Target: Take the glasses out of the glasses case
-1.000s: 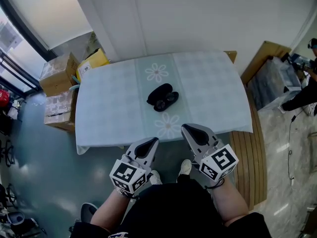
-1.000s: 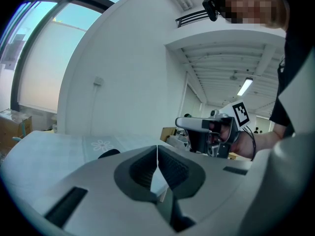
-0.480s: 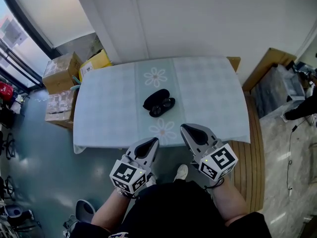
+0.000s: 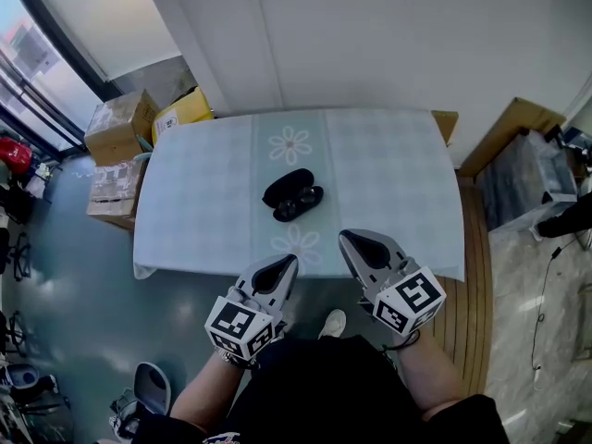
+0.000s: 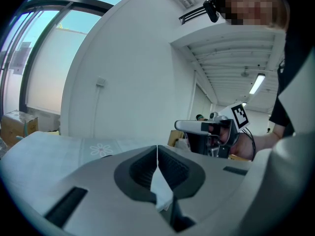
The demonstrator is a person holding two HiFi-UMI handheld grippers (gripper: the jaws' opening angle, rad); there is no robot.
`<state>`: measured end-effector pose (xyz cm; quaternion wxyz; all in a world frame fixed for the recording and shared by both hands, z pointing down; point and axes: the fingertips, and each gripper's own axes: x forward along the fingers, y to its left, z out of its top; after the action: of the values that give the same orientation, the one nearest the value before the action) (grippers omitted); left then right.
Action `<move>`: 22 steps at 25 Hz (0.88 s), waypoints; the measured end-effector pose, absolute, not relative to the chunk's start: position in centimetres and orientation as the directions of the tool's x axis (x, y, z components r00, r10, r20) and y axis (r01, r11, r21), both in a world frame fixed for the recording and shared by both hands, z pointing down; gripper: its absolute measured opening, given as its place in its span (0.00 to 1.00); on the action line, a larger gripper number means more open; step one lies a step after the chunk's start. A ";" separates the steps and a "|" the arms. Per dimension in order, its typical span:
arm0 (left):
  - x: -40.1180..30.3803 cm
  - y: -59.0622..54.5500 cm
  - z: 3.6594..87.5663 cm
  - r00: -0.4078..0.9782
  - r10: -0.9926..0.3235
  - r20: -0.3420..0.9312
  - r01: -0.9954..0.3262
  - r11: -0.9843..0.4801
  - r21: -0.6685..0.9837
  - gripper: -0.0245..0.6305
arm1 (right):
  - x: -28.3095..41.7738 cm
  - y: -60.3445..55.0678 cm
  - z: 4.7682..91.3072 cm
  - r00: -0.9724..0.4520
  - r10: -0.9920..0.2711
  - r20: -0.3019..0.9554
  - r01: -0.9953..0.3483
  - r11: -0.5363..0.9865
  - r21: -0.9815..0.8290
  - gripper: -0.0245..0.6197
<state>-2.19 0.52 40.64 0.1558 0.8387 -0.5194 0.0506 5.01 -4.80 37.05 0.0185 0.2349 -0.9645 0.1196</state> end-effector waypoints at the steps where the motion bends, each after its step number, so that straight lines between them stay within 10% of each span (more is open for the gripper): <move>1: -2.0 0.3 40.6 0.450 -0.858 0.247 -0.890 -0.407 0.208 0.08 | 5.1 -5.0 37.1 -0.891 -0.444 0.092 -0.453 0.863 -0.225 0.07; 22: -1.1 -1.2 40.8 0.387 -0.874 0.295 -0.921 -0.348 0.177 0.08 | 7.1 -6.9 38.1 -0.912 -0.403 0.081 -0.408 0.867 -0.286 0.07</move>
<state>-1.07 -1.25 40.78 0.1580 0.8177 -0.5486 0.0744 7.06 -6.87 38.10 0.0094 0.2099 -0.9661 0.1502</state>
